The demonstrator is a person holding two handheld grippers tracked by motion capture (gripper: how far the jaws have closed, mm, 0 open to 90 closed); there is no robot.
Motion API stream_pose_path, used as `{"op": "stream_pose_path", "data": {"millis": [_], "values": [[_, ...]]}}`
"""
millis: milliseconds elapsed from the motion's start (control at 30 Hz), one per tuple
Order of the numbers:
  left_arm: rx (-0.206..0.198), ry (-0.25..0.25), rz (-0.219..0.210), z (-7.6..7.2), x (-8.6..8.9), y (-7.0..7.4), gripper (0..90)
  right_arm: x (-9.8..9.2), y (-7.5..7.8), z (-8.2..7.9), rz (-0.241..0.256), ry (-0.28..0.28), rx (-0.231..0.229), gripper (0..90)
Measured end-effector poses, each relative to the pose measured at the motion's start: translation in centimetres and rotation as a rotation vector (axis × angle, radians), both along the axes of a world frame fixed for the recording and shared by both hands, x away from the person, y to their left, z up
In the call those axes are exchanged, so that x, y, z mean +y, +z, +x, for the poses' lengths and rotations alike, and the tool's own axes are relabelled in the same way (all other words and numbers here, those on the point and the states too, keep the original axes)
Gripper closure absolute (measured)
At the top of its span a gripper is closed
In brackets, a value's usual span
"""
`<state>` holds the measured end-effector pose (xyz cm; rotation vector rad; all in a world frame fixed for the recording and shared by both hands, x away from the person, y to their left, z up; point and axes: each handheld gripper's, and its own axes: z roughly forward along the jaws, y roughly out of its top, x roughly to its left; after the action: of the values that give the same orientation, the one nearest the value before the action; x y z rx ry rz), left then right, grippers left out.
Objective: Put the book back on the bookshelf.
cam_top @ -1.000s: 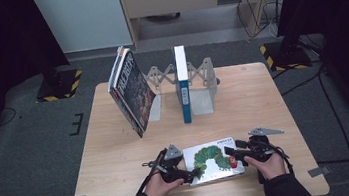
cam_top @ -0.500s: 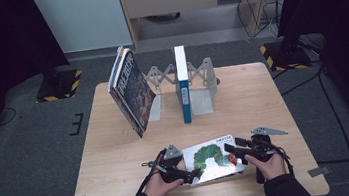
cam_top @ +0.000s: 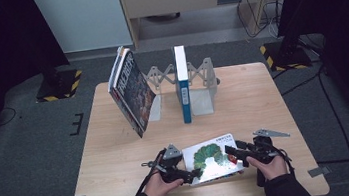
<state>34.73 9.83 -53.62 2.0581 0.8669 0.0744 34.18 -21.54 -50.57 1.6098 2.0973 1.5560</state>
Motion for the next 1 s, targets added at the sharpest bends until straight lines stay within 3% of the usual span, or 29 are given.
{"op": "stream_pose_path", "data": {"millis": [200,367,467,633,667,700,800,1000], "values": [[-0.002,-0.008,0.011,0.0,-0.1,0.0,5.1,0.1,-0.5,0.0,-0.042,0.019,0.02,34.2],[0.001,-0.007,0.007,0.0,0.0,0.0,4.3,-0.1,-0.2,-0.2,-0.009,0.018,0.013,35.0],[-0.002,-0.01,0.012,0.0,-0.1,0.0,4.2,0.0,-0.4,-0.2,-0.017,0.015,0.035,34.4],[0.003,-0.008,0.007,0.0,0.0,0.0,4.0,-0.2,-0.3,-0.2,0.012,0.019,0.071,36.0],[0.005,-0.003,0.0,0.0,0.0,0.0,3.7,-0.2,-0.3,-0.3,0.023,0.033,0.09,40.0],[0.005,-0.003,-0.002,0.0,0.0,0.0,3.4,0.0,-0.3,-0.3,0.034,0.045,0.098,38.5],[0.007,-0.004,-0.003,0.0,0.0,0.0,3.3,0.5,-0.3,-0.1,-0.002,0.068,0.105,37.9],[0.006,-0.004,-0.002,0.0,-0.1,0.0,3.2,0.8,-0.8,0.6,-0.025,0.088,0.105,38.7]]}}
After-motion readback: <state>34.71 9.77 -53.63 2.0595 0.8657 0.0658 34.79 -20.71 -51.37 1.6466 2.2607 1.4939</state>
